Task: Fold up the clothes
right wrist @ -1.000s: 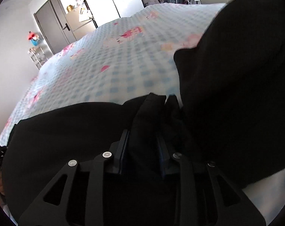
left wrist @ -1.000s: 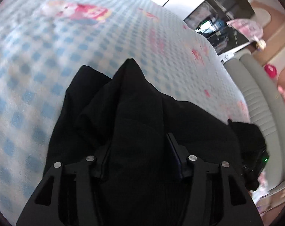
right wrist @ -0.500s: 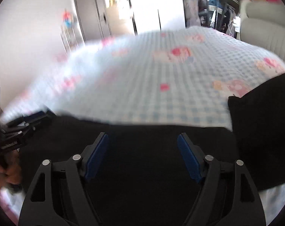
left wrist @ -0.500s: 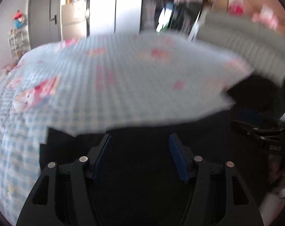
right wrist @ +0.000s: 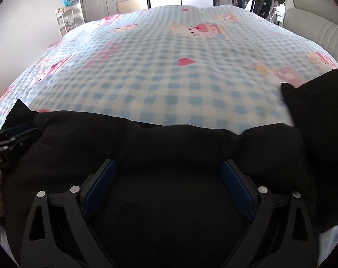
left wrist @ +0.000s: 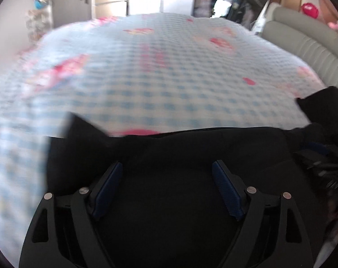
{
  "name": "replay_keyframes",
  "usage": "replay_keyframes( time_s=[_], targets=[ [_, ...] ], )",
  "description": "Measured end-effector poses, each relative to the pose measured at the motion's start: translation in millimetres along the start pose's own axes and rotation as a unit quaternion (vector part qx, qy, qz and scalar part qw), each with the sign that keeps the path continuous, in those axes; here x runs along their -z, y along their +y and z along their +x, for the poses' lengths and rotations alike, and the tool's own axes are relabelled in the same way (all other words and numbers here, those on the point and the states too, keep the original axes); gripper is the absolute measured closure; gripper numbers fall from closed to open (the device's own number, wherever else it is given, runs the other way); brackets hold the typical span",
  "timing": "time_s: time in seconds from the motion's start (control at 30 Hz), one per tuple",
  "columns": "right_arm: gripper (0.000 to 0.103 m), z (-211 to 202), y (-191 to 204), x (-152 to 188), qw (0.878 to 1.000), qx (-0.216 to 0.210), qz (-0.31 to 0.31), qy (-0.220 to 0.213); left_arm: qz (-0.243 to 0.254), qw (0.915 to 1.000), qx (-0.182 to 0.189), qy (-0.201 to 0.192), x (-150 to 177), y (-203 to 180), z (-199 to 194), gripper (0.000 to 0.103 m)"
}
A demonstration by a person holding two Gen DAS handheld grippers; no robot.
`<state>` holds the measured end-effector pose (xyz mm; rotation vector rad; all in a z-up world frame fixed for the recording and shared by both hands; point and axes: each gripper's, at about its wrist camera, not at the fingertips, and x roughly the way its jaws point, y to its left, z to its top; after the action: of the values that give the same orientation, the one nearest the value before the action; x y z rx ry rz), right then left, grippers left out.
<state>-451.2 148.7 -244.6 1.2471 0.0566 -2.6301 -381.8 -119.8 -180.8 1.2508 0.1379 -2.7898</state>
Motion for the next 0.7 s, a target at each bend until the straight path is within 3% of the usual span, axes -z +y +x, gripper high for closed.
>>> replay_keyframes(
  time_s=[0.03,0.1,0.13,0.2,0.3,0.4,0.43,0.47,0.5,0.53,0.57,0.6,0.63,0.7],
  targets=[
    [0.009,-3,-4,-1,1.000,0.001,0.007,0.006,-0.020,0.9987,-0.044,-0.013,5,15,-12,0.036],
    [0.013,-12,-25,0,0.999,-0.019,0.043,0.016,-0.086,0.9876,-0.130,-0.022,22,50,-38,0.027],
    [0.017,-27,-34,8,0.998,-0.015,0.055,0.019,-0.136,0.9832,-0.119,-0.024,41,72,-57,0.020],
    [0.017,-58,-52,22,0.997,-0.007,0.079,0.026,-0.208,0.9748,-0.072,-0.033,83,107,-100,0.020],
    [0.008,-127,-54,57,0.996,-0.040,0.084,-0.008,-0.181,0.9814,-0.047,-0.044,121,102,-141,0.020],
    [0.006,-155,-38,84,0.993,-0.086,0.072,-0.024,-0.152,0.9861,0.047,-0.048,144,71,-154,0.020],
    [0.006,-165,-32,93,0.992,-0.101,0.068,-0.029,-0.135,0.9887,0.044,-0.049,150,58,-152,0.020],
    [0.006,-160,-24,100,0.993,-0.105,0.045,-0.023,-0.115,0.9923,-0.008,-0.043,151,50,-147,0.020],
    [0.008,-148,-20,107,0.996,-0.081,0.029,-0.006,-0.096,0.9926,-0.065,-0.035,152,43,-141,0.020],
    [0.018,-135,-17,113,0.998,-0.056,0.014,0.012,-0.079,0.9861,-0.146,-0.012,151,42,-132,0.020],
    [0.026,-118,-21,119,0.999,-0.015,0.011,0.049,-0.086,0.9802,-0.179,0.004,152,48,-128,0.019],
    [0.036,-118,-29,122,0.998,-0.012,0.025,0.056,-0.127,0.9795,-0.157,0.001,155,60,-135,0.019],
    [0.037,-118,-36,125,0.997,-0.009,0.038,0.063,-0.165,0.9767,-0.137,-0.003,157,72,-142,0.019],
    [0.036,-147,-56,131,0.996,0.016,0.085,0.034,-0.199,0.9702,-0.138,-0.013,163,85,-155,0.019]
  ],
)
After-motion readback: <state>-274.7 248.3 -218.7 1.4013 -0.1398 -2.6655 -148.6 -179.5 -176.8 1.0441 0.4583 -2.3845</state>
